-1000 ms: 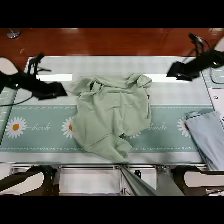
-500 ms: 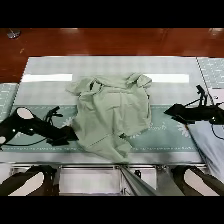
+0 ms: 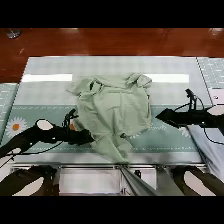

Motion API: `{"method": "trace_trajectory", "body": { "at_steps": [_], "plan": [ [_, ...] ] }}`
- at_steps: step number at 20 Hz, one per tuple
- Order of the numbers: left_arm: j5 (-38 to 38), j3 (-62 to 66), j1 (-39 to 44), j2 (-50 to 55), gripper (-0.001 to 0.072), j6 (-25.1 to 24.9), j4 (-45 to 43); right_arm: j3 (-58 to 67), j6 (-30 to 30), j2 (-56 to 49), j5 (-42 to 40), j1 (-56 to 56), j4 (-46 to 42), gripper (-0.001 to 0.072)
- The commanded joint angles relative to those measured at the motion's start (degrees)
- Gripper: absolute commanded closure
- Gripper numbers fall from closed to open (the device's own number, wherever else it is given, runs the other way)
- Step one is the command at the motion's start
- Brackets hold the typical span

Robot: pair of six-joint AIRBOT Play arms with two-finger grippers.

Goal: Fold the shirts.

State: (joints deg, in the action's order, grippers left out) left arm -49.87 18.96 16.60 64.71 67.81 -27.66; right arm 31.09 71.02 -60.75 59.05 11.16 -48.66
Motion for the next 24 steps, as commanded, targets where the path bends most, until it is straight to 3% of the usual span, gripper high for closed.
{"method": "trace_trajectory", "body": {
  "at_steps": [1,7,8,9,10,11,15,20,24],
  "plan": [
    [2.75,2.08,2.32,-0.13,0.0674,-2.71,5.22,-0.13,1.97,-3.02,0.2,-6.12,0.44,0.0084],
    [2.73,6.51,2.01,-0.13,0.0674,-4.35,5.2,6.91,3.17,-13.53,-3.58,-14.56,4.15,0.0087],
    [2.71,7.54,1.51,-0.15,0.0674,-4.35,5.2,9.03,3.61,-15.28,-3.37,-15.58,4.28,0.0121],
    [2.43,8.74,0.61,-0.15,0.0674,-4.37,5.2,10.93,3.74,-16.7,-2.78,-16.52,4.46,0.025],
    [1.46,10.38,-0.87,-0.15,0.0674,-4.39,5.2,12.92,3.58,-17.92,-1.97,-17.22,4.44,0.0489],
    [-0.31,12.48,-2.84,-0.17,0.0674,-5.01,5.2,14.88,2.8,-18.49,-1.05,-17.4,4.46,0.0682],
    [-8.83,25.07,-11.65,-2.03,0.0674,-5.7,5.22,32.02,4.92,-16.92,6.75,-16.5,-0.63,0.0687],
    [-9.79,51.6,-17.94,-6.73,0.0676,-3.15,4.68,71.25,11.34,-13.64,12.44,-16.5,-9.2,0.0687],
    [-9.92,74.16,-18.84,-9.33,0.0676,4.17,-9.53,95.43,11.8,-11.21,18.01,-16.52,-9.99,0.0688]
  ]
}}
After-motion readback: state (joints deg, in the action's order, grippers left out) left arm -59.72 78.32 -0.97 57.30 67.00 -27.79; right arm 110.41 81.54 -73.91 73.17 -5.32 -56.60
